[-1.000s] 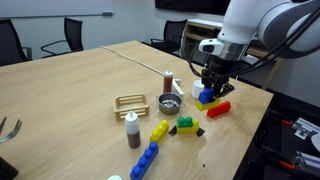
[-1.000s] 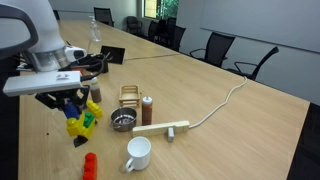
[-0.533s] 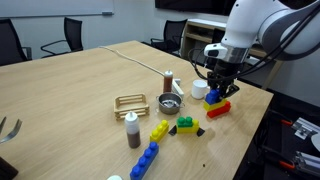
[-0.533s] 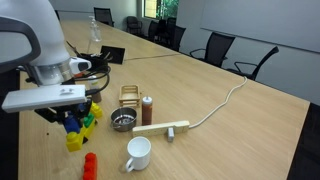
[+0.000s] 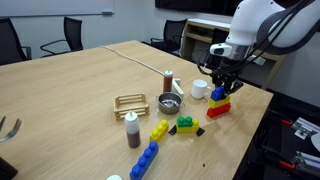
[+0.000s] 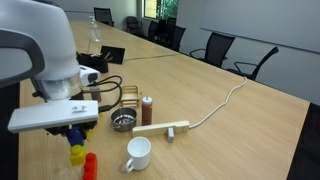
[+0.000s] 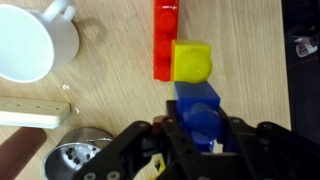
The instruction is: Put the blue-yellow building block on top of the orange building block
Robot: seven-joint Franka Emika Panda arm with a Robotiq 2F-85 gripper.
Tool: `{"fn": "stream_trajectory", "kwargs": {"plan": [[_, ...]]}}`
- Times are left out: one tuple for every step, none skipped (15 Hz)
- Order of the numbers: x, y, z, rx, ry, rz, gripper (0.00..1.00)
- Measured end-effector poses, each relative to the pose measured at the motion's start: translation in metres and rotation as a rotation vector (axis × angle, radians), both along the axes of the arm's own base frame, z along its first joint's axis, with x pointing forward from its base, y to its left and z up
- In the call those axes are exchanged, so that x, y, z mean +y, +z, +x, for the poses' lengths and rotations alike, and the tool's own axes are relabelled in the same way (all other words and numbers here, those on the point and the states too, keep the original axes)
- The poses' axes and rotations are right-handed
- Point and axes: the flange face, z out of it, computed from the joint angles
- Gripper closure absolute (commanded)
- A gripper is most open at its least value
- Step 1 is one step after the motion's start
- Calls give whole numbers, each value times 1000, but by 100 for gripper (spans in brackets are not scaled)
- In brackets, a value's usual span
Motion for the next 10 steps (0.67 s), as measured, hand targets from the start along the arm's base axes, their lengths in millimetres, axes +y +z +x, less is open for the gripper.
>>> {"fn": "stream_trajectory", "kwargs": {"plan": [[-5,0,1,-1,-2,2,90],[-9,0,2,-1,-4,2,90],[-13,0,2,1,-6,2,90],[-17,-1,2,9,-6,1,90],[-21,-2,1,19,-8,-2,65],[-25,-3,1,30,-12,-7,65],[-28,-3,0,38,-16,-9,65],[-30,-3,0,43,-18,-9,65],[-30,-3,0,44,-17,-9,65],[-30,-3,0,44,-17,-9,65]]}}
